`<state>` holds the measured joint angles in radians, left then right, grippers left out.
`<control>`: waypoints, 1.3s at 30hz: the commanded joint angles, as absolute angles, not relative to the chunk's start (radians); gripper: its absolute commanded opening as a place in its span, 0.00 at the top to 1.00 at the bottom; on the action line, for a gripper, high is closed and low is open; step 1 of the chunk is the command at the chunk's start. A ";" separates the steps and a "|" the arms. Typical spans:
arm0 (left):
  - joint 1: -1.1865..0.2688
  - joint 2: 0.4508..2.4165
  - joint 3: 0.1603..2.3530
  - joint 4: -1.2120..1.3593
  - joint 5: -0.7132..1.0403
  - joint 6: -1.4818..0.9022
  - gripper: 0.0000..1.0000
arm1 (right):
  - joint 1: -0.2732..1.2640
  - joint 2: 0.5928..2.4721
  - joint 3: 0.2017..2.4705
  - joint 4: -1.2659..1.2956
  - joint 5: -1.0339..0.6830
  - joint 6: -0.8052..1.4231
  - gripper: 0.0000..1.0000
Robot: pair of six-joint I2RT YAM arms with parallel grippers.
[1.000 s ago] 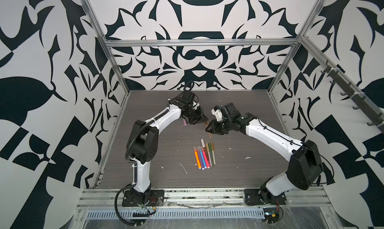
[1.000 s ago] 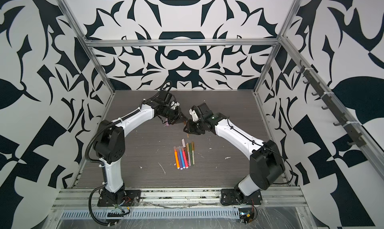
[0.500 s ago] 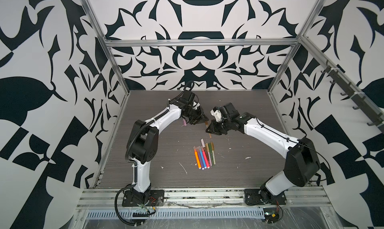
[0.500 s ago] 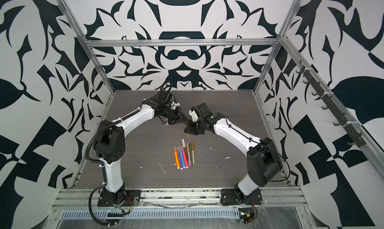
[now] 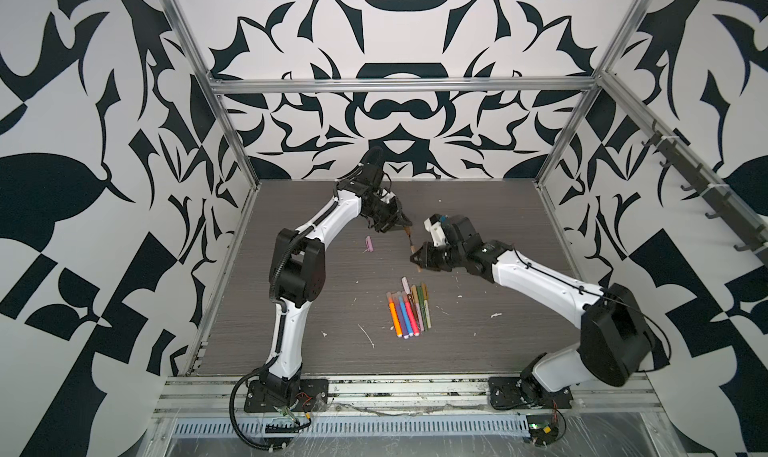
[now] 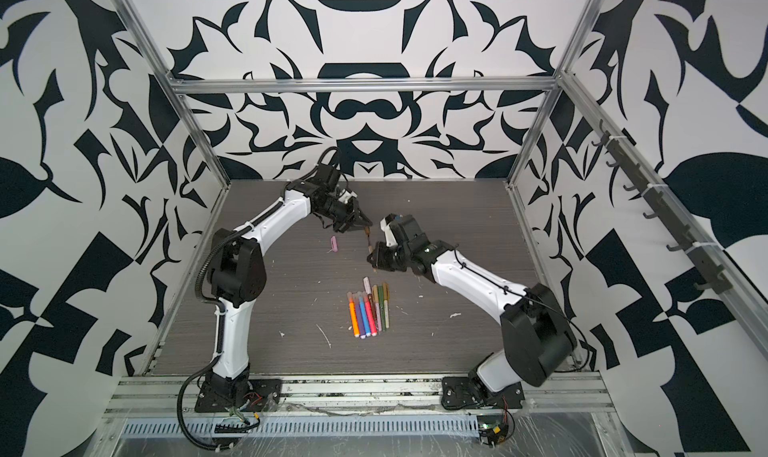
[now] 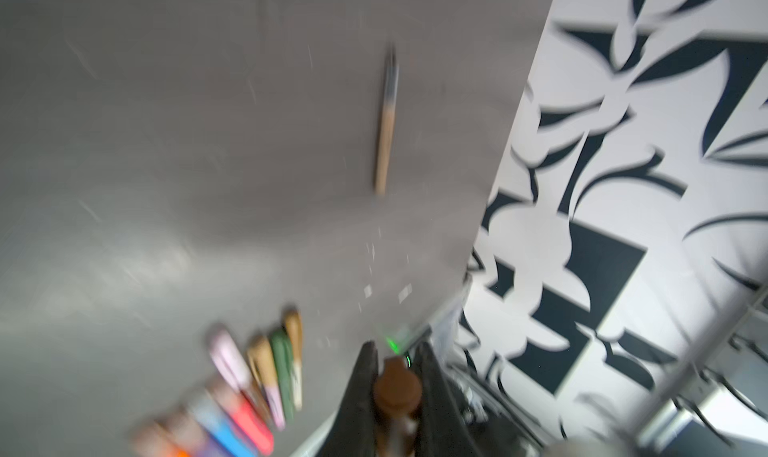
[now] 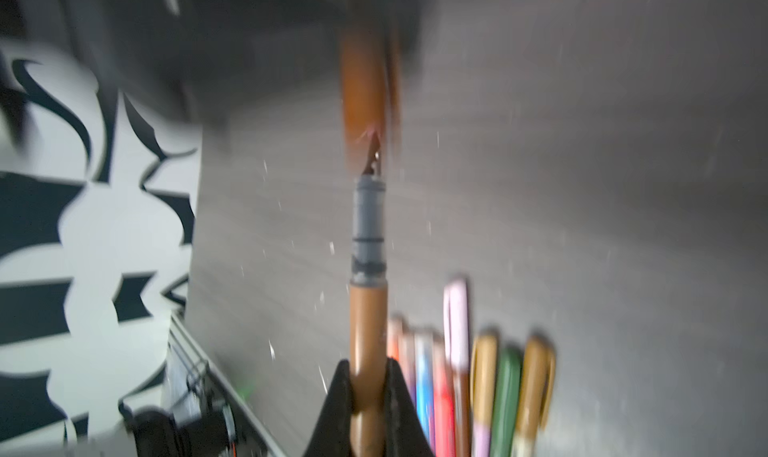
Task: Open the pen caps
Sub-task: 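Pull the pen barrel away with the right gripper while the left holds the cap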
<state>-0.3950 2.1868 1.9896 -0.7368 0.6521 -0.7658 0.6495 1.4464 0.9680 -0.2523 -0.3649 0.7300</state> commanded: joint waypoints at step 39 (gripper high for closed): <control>-0.216 2.219 1.674 -0.877 0.297 -0.431 1.00 | 0.645 1.387 1.025 -0.504 -0.364 0.644 1.00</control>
